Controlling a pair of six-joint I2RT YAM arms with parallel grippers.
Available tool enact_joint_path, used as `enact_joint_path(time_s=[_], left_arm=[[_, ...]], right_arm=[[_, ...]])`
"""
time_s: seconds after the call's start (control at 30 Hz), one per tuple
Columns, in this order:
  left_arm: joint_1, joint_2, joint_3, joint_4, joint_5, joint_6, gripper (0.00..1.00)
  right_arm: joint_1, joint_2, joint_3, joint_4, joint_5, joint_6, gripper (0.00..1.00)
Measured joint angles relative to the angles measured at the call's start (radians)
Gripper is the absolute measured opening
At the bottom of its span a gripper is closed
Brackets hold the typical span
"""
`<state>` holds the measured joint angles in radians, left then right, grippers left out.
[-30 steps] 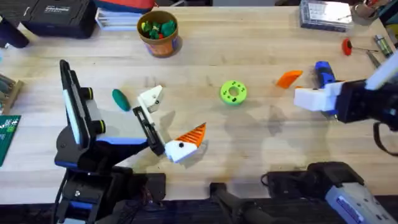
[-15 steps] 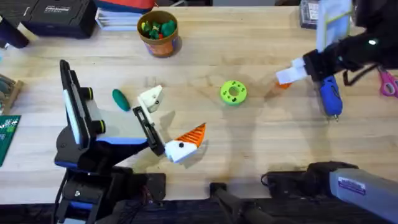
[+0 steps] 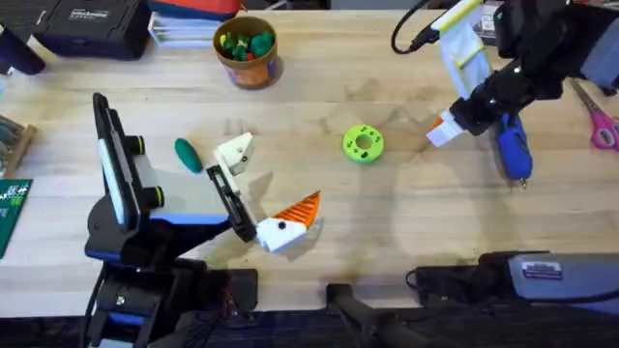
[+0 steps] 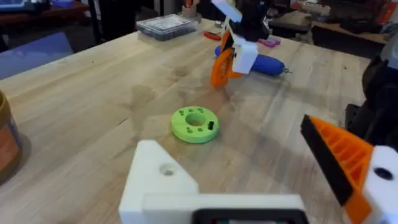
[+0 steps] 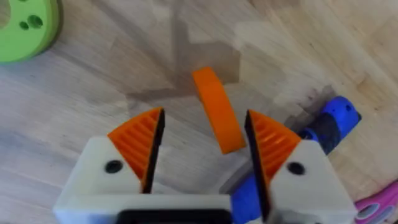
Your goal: Pick up the gripper from the table and insert it into the empty holder that is missing its gripper. Then pick up a screw, insert it into the mounting hole, and use the screwdriver to tighten it. Finally, clean up the table by picking up the vegetable and placing it into the bucket.
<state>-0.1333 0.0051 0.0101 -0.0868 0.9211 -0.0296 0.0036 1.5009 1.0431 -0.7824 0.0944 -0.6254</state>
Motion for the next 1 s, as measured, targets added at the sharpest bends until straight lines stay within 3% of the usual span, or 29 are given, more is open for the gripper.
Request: enact_joint_path(time_s=[0.27,0.3,0.5,0.73,0.9,1.0], left_arm=[[0.000,0.000,0.000,0.000,0.000,0.000,0.985],[0.000,0.000,0.000,0.000,0.000,0.000,0.985],[0.000,0.000,0.000,0.000,0.000,0.000,0.985],[0.000,0.000,0.000,0.000,0.000,0.000,0.985],[0.000,0.000,0.000,0.000,0.000,0.000,0.985],[0.000,0.000,0.000,0.000,0.000,0.000,0.985]], right_arm=[[0.000,0.000,0.000,0.010,0.012,-0.011,0.387],[0.000,0.000,0.001,0.010,0.016,-0.011,0.271],[0.000,0.000,0.002,0.013,0.033,-0.011,0.020],[0.000,-0.072,0.006,-0.003,0.036,0.012,0.014],[-0.001,-0.240,0.030,-0.048,0.024,0.079,0.013],[-0.019,-0.376,0.037,-0.100,-0.048,0.123,0.012]])
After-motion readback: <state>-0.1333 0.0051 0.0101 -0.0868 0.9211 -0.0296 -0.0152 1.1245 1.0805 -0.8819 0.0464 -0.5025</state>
